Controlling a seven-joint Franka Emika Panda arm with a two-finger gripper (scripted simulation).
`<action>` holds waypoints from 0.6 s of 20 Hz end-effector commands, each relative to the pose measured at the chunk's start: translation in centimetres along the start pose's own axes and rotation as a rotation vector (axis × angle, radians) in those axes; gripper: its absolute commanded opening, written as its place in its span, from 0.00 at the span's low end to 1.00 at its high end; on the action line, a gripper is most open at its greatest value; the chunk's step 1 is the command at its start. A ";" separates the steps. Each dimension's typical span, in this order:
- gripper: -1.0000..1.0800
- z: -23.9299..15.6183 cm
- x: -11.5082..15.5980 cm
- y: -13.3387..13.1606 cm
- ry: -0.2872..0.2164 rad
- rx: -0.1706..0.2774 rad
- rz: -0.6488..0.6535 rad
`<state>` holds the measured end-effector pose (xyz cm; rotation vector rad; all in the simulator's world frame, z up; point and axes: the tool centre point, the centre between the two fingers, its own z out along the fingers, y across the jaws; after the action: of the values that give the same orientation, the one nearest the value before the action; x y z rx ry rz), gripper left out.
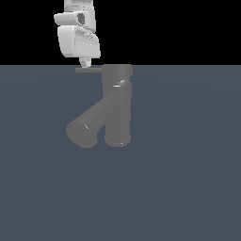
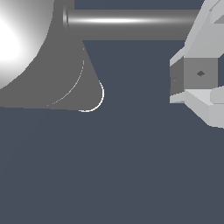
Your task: Turn on the faucet by rotating a designated handle.
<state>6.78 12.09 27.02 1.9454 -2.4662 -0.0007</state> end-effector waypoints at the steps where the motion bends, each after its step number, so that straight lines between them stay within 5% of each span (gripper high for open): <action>1: 0.00 0.0 0.0 0.7 0.000 0.000 0.000; 12: 0.00 0.0 0.2 3.7 0.000 0.000 0.000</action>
<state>3.99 12.73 27.03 1.9504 -2.4740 0.0049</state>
